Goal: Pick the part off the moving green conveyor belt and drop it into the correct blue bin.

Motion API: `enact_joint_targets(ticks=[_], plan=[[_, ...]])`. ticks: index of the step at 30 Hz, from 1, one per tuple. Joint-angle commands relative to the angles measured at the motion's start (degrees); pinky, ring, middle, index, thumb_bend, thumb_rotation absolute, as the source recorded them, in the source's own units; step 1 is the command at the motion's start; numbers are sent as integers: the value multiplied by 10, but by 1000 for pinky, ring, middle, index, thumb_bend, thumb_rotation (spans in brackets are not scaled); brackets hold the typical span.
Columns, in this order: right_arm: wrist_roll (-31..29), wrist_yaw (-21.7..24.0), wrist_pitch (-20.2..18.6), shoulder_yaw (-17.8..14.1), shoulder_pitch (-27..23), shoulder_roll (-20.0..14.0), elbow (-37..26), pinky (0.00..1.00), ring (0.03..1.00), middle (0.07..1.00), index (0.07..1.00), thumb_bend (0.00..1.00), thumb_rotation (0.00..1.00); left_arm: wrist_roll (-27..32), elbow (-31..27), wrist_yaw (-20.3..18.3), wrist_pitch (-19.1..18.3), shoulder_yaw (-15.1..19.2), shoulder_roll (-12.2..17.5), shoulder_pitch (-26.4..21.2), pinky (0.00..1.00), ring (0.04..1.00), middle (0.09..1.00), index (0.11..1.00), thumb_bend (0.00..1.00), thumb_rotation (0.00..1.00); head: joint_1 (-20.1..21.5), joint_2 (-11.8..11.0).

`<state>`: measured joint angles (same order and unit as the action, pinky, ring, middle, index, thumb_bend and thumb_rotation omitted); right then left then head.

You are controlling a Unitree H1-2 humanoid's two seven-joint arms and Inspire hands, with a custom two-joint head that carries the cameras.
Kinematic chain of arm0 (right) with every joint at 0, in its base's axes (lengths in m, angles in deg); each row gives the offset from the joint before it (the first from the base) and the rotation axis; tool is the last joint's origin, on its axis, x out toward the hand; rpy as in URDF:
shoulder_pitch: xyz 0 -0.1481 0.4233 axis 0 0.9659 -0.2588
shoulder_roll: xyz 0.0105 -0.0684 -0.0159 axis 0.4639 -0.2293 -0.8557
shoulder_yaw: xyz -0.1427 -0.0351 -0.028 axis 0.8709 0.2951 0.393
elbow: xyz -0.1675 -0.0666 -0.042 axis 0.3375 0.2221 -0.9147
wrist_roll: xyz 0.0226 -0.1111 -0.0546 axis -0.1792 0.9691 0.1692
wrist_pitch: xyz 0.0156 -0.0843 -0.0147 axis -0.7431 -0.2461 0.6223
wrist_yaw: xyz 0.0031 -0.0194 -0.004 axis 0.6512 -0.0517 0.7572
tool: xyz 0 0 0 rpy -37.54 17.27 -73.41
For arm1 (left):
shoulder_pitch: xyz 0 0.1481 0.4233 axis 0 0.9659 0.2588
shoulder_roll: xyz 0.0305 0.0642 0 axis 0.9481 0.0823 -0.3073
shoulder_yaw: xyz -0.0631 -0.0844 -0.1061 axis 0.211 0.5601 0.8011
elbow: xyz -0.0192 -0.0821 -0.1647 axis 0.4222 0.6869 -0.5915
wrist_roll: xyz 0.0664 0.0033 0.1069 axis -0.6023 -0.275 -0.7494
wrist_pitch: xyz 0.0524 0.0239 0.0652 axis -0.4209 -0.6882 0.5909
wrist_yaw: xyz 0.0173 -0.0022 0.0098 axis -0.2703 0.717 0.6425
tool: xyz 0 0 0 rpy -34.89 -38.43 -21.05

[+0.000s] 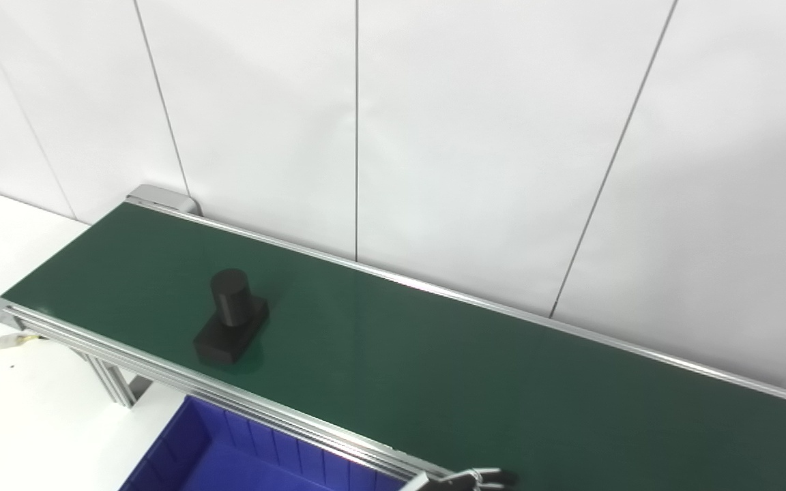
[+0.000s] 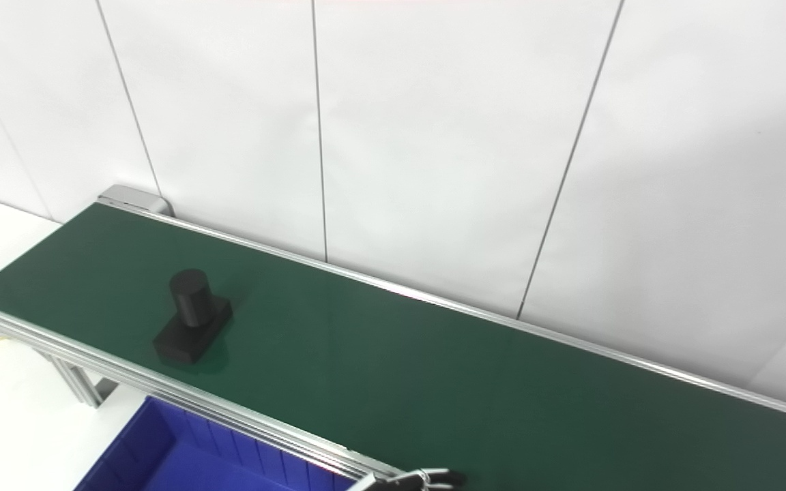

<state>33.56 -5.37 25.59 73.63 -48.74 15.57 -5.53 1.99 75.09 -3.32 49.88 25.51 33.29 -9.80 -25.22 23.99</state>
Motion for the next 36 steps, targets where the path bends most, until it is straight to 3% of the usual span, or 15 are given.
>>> enact_joint_targets(ticks=[1, 11, 19, 24, 30, 36], plan=[[-13, 4, 35, -5, -7, -4, -13, 766, 818, 862, 949, 532, 630, -2, -3, 7, 24, -1, -9, -14, 783, 799, 812, 838, 1000, 273, -4, -1], [-15, 12, 35, -7, -16, -10, -59, 746, 816, 854, 952, 471, 621, -5, 12, 11, 27, -2, -17, -25, 775, 797, 810, 833, 1000, 263, -20, -1], [9, 21, 26, -2, -54, -4, -117, 684, 789, 828, 932, 520, 667, -8, 15, 14, 28, -3, -16, -28, 780, 797, 810, 837, 1000, 264, -20, 2], [30, 38, -33, 5, -86, 2, -164, 697, 807, 851, 919, 547, 723, -10, 22, 14, 34, -2, -15, -33, 766, 797, 814, 840, 1000, 278, -20, 2], [81, 67, -132, 23, -140, 9, -215, 691, 834, 884, 918, 574, 741, -13, 21, 14, 30, -1, -12, -37, 751, 793, 816, 843, 1000, 275, -19, 1], [126, 73, -178, 40, -193, 32, -215, 689, 826, 884, 904, 617, 754, -9, 29, 10, 36, 0, -10, -40, 760, 795, 821, 845, 1000, 269, -16, 2]])
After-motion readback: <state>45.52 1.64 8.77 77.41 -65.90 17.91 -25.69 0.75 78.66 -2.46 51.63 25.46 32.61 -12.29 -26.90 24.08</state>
